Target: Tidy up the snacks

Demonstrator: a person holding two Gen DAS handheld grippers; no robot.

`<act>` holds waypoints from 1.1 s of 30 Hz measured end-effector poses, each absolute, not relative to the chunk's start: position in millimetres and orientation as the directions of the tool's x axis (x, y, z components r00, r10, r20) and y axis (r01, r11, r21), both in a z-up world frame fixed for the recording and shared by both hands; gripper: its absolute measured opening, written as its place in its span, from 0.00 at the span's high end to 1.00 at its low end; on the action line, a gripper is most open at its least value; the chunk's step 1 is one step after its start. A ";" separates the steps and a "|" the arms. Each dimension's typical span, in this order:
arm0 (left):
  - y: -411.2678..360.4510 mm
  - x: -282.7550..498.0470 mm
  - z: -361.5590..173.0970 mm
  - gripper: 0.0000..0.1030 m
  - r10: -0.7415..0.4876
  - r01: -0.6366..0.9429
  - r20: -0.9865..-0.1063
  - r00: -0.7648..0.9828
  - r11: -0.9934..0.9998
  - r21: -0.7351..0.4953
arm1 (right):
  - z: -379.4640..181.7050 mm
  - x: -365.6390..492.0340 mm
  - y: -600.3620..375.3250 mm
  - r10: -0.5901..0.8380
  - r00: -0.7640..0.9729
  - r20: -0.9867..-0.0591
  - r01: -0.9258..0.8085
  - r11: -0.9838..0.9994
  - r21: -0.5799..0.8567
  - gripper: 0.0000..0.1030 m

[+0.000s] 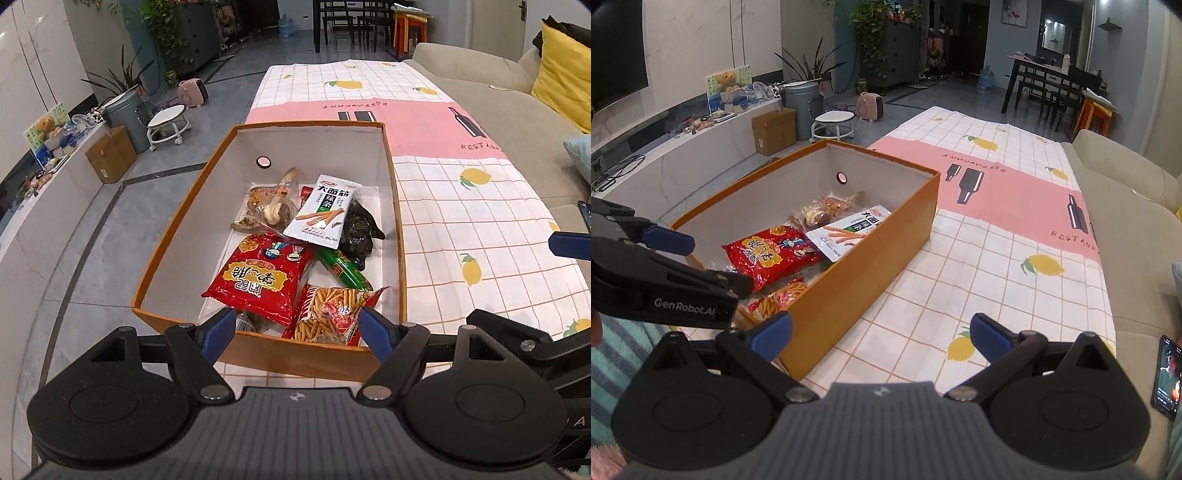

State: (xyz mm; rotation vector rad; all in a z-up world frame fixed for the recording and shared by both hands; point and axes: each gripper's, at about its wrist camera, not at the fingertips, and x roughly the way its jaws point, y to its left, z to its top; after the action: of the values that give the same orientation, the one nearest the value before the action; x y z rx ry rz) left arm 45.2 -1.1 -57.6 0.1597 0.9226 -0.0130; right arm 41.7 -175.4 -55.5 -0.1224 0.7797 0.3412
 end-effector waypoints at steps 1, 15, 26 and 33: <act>-1.0 45.9 -57.2 0.14 0.057 0.078 -0.795 0.603 0.989 0.129 | -55.7 41.7 -175.2 0.256 0.659 -0.707 -0.347 0.938 0.016 0.04; 5.5 47.8 -54.7 0.14 0.059 0.056 -0.801 0.596 0.992 0.115 | -52.5 40.2 -170.4 0.254 0.668 -0.700 -0.359 0.933 -0.004 0.04; 8.0 49.4 -56.4 0.14 0.062 0.050 -0.804 0.591 0.992 0.113 | -51.2 40.6 -168.0 0.252 0.671 -0.697 -0.367 0.930 -0.016 0.04; 8.3 49.7 -56.5 0.14 0.063 0.050 -0.805 0.590 0.992 0.114 | -50.6 40.8 -167.5 0.253 0.672 -0.696 -0.368 0.930 -0.018 0.04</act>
State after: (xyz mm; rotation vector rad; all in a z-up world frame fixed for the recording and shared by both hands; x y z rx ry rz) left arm 49.7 8.3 -56.5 0.1296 0.9401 0.0075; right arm 40.8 -167.5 -50.6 -0.1612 0.7569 0.3509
